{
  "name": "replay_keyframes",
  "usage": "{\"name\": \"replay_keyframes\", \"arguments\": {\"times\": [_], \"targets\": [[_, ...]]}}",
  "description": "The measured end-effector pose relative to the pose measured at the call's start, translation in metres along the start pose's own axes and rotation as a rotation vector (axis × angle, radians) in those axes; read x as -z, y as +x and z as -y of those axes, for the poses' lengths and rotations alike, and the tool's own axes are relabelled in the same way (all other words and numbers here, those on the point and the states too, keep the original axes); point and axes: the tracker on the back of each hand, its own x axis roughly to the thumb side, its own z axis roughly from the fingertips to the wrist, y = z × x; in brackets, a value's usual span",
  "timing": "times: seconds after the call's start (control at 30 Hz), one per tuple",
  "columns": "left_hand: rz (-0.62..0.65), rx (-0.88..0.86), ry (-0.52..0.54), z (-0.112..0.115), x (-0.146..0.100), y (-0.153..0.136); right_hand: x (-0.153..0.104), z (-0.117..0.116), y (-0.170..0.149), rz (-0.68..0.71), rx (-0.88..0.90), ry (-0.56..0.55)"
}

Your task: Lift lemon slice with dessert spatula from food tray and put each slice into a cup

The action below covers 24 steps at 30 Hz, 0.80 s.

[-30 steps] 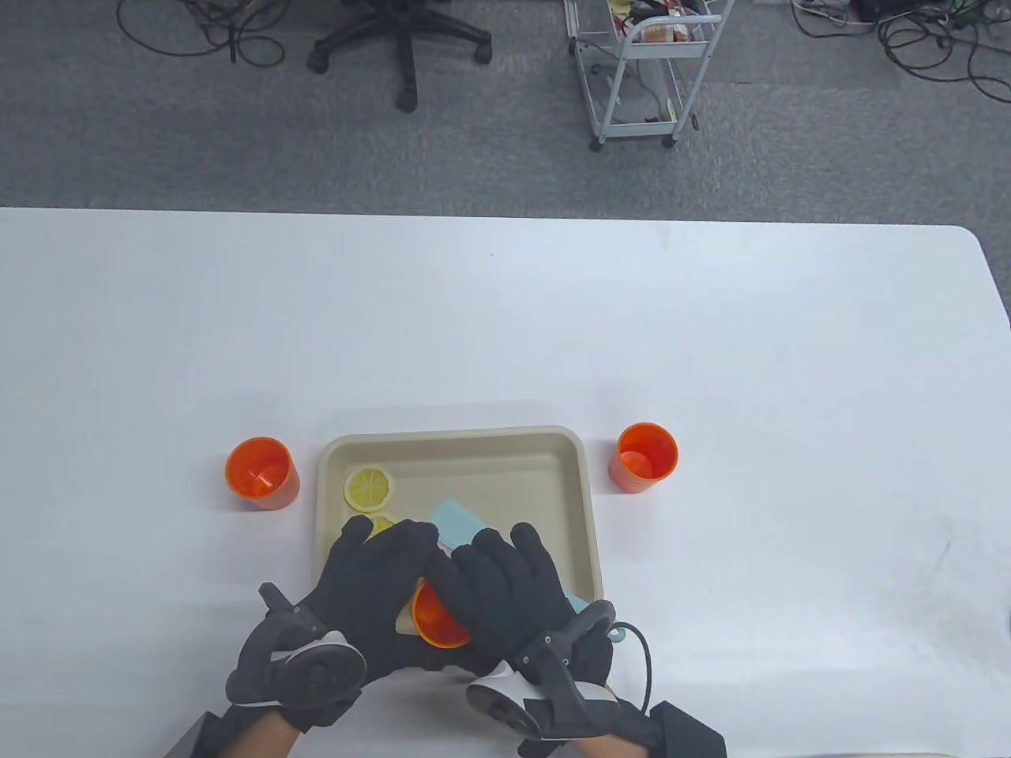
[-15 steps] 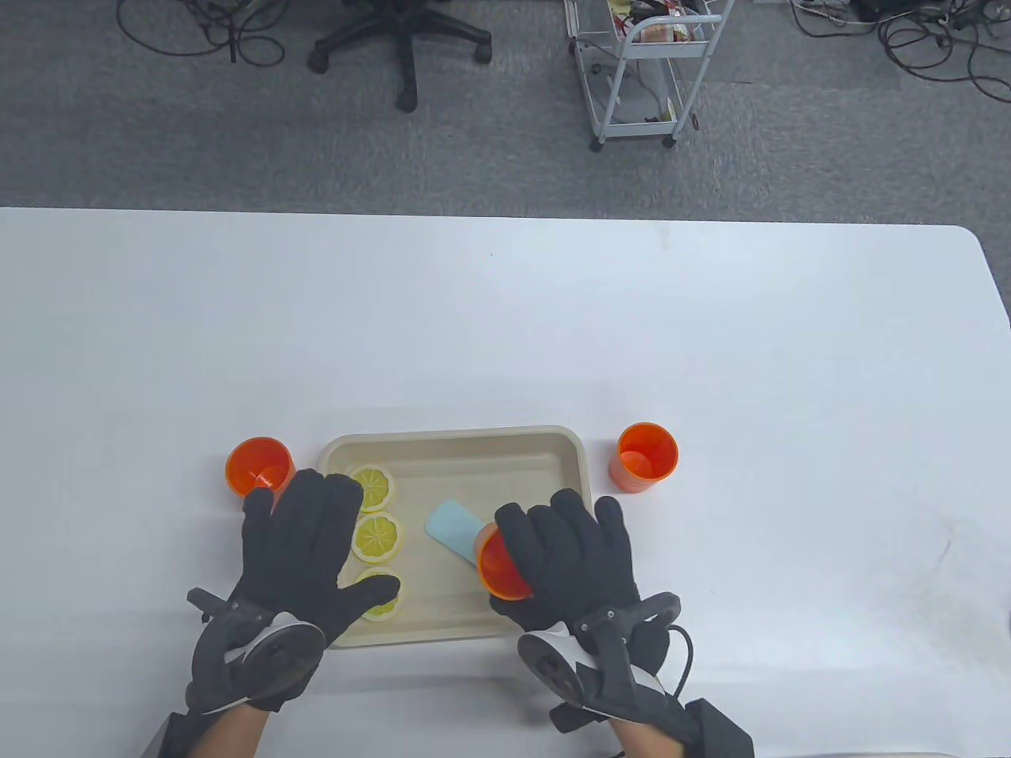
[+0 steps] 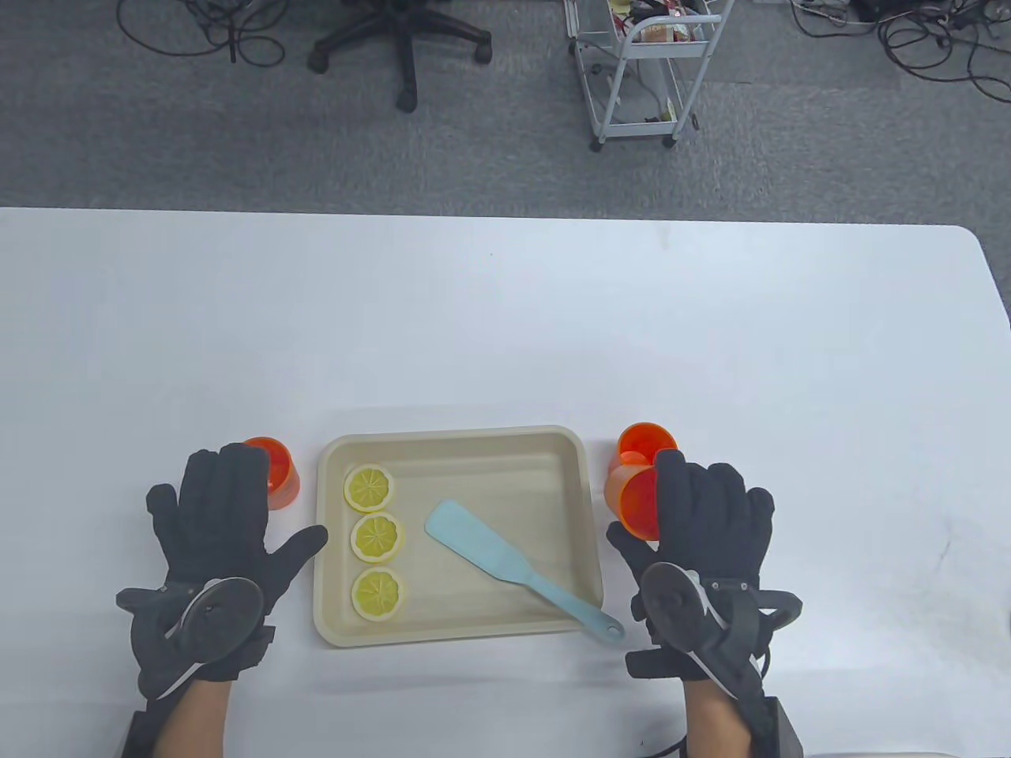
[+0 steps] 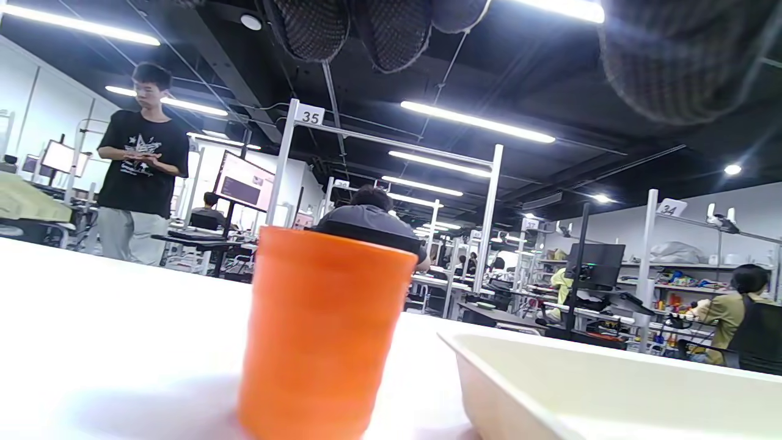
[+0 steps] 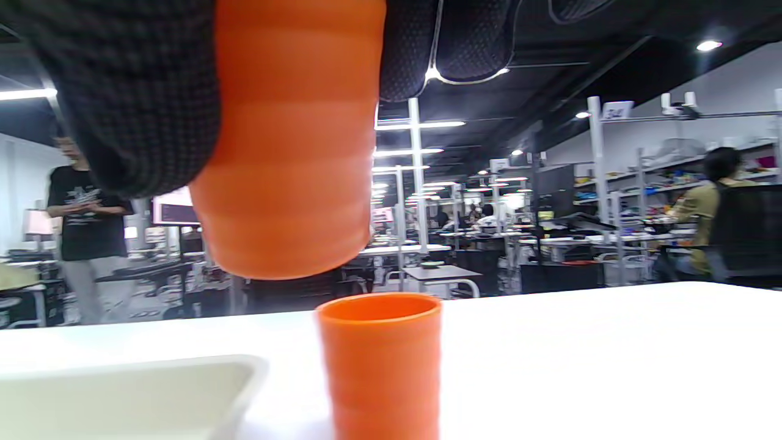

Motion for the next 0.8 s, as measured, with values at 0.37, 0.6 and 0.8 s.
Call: {"name": "replay_keyframes", "arguments": {"times": [0.37, 0.6, 0.8], "targets": [[-0.084, -0.029, -0.029, 0.004, 0.003, -0.022, 0.015, -0.015, -0.052, -0.227, 0.027, 0.1], [-0.097, -0.032, -0.045, 0.007, 0.004, -0.027, 0.023, -0.046, -0.064, -0.284, -0.021, 0.236], [-0.099, -0.031, -0.058, 0.007, 0.005, -0.026, 0.026, -0.069, -0.067, -0.282, -0.054, 0.308]]}}
